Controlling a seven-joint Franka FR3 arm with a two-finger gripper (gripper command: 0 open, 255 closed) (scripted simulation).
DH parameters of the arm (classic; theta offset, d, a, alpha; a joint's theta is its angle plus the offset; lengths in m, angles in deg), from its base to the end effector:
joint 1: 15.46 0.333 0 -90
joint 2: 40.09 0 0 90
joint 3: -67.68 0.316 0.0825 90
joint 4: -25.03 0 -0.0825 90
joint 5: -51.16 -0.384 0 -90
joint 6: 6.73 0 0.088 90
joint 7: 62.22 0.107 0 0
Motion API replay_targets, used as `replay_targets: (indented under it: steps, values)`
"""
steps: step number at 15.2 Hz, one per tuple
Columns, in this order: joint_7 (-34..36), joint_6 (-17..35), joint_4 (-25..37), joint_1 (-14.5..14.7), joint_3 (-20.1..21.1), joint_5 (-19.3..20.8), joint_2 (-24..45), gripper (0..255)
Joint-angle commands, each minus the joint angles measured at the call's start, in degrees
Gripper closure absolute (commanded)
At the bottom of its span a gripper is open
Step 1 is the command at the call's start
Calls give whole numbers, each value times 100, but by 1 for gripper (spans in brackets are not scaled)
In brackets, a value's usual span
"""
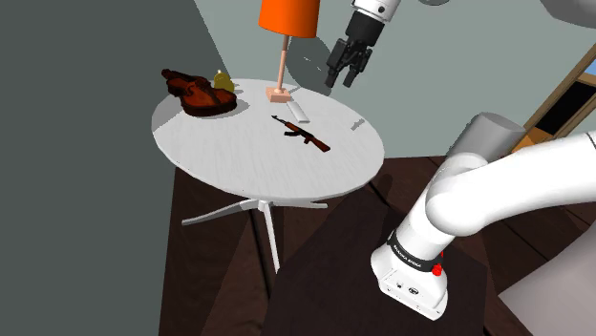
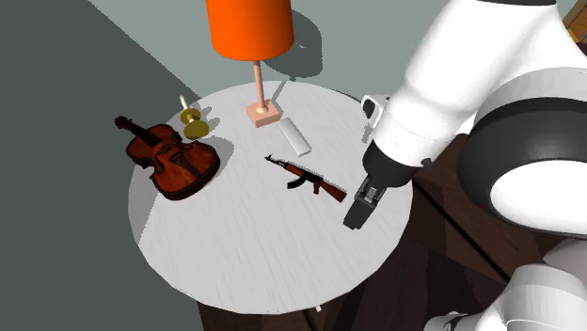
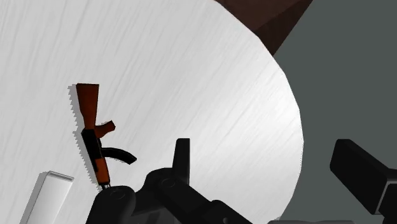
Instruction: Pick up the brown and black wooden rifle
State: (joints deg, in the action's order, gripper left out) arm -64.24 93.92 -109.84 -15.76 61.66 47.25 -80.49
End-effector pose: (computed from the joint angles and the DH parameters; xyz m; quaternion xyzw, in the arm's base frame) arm 0.3448 -0.0404 0.5816 -0.9958 0.0313 -0.0563 0.0645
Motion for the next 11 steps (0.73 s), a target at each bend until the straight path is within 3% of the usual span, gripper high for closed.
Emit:
replay_targets:
  steps: [1, 11]
  values:
    - [-193, 345, -110, -37, -134, 84, 267, 0]
    - [-1072, 1785, -81, -145, -760, 271, 1894, 0]
